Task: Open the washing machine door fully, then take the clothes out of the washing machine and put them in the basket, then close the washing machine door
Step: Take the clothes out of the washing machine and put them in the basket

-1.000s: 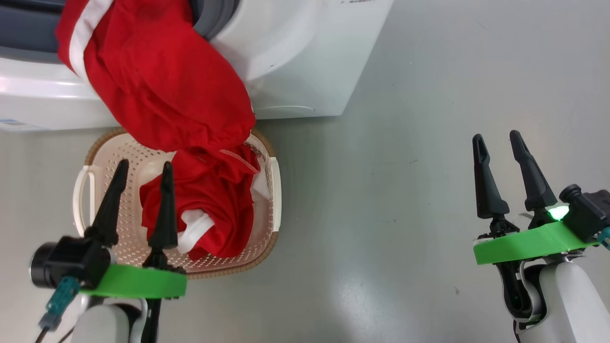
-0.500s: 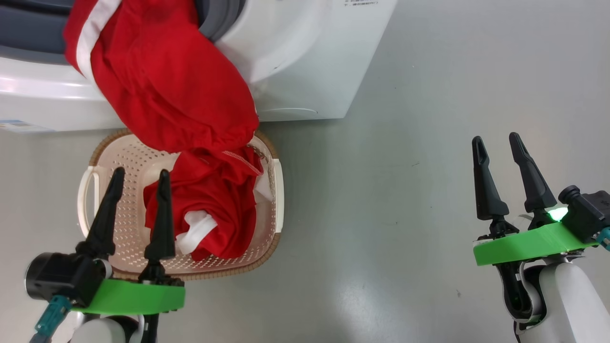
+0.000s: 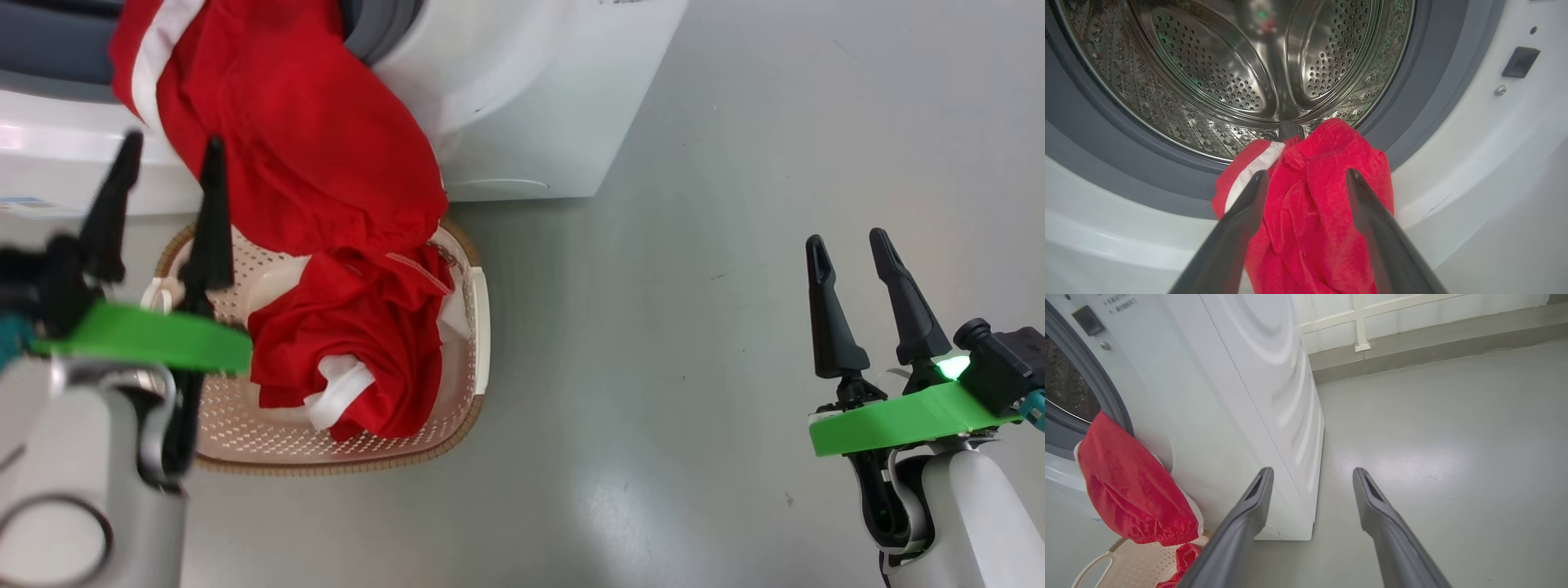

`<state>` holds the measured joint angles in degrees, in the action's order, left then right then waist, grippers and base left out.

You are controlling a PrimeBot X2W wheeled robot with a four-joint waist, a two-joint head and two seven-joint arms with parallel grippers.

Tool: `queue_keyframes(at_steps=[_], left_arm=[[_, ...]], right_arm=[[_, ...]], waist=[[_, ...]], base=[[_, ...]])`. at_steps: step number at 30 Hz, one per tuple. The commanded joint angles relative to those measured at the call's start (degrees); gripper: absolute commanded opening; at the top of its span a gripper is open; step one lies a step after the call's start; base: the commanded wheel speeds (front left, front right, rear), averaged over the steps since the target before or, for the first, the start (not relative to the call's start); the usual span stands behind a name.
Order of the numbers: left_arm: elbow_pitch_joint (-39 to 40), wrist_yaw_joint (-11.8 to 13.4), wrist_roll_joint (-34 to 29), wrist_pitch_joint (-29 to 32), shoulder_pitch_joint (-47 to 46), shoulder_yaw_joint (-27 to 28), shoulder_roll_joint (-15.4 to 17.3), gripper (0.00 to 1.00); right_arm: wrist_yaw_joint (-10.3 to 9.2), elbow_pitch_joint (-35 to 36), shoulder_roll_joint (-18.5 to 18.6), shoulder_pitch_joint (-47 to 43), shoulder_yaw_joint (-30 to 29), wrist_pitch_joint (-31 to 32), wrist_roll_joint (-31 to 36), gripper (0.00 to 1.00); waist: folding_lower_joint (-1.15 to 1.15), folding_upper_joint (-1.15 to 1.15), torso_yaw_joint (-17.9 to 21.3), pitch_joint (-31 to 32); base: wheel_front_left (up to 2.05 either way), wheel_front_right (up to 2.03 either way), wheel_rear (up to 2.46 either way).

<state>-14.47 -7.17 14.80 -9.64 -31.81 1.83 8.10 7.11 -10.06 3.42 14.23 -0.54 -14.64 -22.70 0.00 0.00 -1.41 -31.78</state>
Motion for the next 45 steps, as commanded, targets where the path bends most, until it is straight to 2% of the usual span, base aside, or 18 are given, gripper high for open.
queue_keyframes(at_steps=[1, 8, 14, 23, 35, 36, 40, 45], left_arm=[[-0.1, -0.3, 0.3, 1.2, -1.9, 1.2, 2.6, 1.0], [-9.2, -0.3, 1.2, 6.6, -12.5, -1.1, 5.9, 1.0], [-16.9, -0.3, 0.7, 6.9, -18.6, -2.2, 7.2, 1.0], [-33.8, 0.6, -1.7, 2.7, -28.0, -4.2, 8.9, 1.0], [-47.8, 0.3, -2.0, -1.5, -34.7, -6.3, 9.0, 1.0], [-48.6, 0.2, -1.9, -1.7, -35.0, -6.4, 9.0, 0.93], [-51.3, 0.1, -1.6, -2.7, -36.1, -7.1, 9.1, 0.5], [-53.5, -0.1, -1.2, -3.8, -37.0, -7.9, 9.0, 0.27]], right_arm=[[0.37, 1.3, 0.2, -0.6, 1.7, -0.4, 0.5, 1.0], [0.37, 1.5, 0.1, 0.1, 1.7, -0.4, 0.4, 1.0], [0.37, 1.6, 0.1, 0.7, 1.6, -0.4, 0.4, 1.0], [0.37, 1.8, 0.0, 1.6, 1.4, -0.4, 0.4, 1.0], [0.37, 2.1, -0.1, 2.0, 1.3, -0.4, 0.5, 1.0], [0.37, 2.1, -0.1, 2.0, 1.3, -0.4, 0.5, 1.0], [0.37, 2.1, -0.2, 2.1, 1.2, -0.4, 0.5, 1.0], [0.37, 2.2, -0.2, 2.1, 1.2, -0.4, 0.5, 1.0]], waist=[[0.0, 0.0, 0.1, -0.3], [0.0, 0.0, 0.5, -1.9], [0.0, 0.0, 0.6, -2.9], [0.0, 0.0, 1.2, -4.1], [0.0, 0.0, 1.8, -4.7], [0.0, 0.0, 1.8, -4.7], [0.0, 0.0, 2.0, -4.8], [0.0, 0.0, 2.1, -4.9]], base=[[0.0, 0.0, 0.0], [0.0, 0.0, 0.0], [0.0, 0.0, 0.0], [0.0, 0.0, 0.0], [0.0, 0.0, 0.0], [0.0, 0.0, 0.0], [0.0, 0.0, 0.0], [0.0, 0.0, 0.0]])
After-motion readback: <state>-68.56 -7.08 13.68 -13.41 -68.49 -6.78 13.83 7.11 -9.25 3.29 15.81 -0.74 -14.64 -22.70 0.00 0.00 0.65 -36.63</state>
